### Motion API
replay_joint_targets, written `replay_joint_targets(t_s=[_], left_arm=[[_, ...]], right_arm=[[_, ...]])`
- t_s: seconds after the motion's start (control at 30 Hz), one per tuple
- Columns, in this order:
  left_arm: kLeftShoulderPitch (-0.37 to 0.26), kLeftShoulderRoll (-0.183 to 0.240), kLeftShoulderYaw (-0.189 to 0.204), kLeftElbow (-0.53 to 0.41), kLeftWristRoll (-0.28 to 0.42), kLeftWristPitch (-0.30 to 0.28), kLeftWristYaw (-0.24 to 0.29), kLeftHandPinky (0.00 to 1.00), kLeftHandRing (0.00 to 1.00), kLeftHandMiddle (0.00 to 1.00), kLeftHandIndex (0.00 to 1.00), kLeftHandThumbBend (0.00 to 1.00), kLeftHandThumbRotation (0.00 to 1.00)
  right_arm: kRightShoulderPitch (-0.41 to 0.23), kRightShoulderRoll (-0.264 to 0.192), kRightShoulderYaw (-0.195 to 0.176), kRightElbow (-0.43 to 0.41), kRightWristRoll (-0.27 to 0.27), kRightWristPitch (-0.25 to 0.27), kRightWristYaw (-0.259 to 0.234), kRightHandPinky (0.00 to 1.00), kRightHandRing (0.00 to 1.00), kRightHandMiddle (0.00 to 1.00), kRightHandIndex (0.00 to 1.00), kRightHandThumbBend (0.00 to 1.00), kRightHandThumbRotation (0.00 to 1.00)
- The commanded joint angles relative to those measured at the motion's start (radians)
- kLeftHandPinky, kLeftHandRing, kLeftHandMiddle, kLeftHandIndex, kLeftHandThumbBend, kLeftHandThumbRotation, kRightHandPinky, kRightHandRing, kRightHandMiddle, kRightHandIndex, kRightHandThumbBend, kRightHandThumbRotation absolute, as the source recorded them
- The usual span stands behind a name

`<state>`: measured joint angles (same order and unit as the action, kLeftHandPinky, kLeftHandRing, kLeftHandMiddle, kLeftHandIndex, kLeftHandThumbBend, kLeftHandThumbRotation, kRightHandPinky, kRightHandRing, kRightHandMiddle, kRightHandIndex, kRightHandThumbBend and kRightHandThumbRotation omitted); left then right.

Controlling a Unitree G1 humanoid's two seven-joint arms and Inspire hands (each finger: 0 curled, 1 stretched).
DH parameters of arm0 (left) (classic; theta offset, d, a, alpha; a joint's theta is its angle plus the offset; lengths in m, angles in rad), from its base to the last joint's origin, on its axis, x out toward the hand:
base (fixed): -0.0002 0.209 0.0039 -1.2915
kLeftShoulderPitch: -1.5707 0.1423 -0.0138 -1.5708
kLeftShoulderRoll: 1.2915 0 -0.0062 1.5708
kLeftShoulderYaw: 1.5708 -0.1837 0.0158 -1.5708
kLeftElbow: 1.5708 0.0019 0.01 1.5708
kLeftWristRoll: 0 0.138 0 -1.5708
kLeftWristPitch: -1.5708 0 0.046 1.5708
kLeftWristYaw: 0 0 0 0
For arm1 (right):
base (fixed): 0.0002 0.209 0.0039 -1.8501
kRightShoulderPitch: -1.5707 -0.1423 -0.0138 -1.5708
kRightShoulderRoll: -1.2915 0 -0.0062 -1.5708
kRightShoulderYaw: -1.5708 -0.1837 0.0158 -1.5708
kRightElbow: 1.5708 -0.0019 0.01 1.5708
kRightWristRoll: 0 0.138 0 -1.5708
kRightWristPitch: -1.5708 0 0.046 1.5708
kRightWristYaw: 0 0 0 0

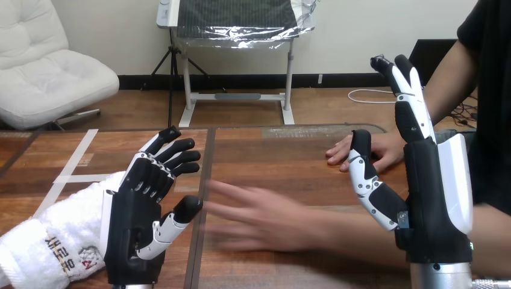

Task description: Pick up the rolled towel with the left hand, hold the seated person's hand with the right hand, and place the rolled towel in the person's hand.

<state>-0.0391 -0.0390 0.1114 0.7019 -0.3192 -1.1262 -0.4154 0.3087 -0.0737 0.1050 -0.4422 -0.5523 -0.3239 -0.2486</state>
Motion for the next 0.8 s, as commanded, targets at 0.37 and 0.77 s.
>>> replay_joint_targets(t_s=[0.37, 0.77], left_arm=[[-0.033, 0.005, -0.006, -0.032, 0.011, -0.008, -0.003, 0.66, 0.70, 0.74, 0.78, 0.93, 0.51], [-0.033, 0.008, -0.006, -0.039, 0.010, 0.004, -0.004, 0.65, 0.70, 0.74, 0.78, 0.94, 0.51]], right_arm=[[-0.056, 0.006, -0.013, -0.031, -0.002, -0.002, -0.002, 1.00, 1.00, 1.00, 0.92, 0.00, 0.00], [-0.057, 0.008, -0.013, -0.031, -0.005, 0.000, -0.006, 1.00, 1.00, 1.00, 0.92, 0.00, 0.00]])
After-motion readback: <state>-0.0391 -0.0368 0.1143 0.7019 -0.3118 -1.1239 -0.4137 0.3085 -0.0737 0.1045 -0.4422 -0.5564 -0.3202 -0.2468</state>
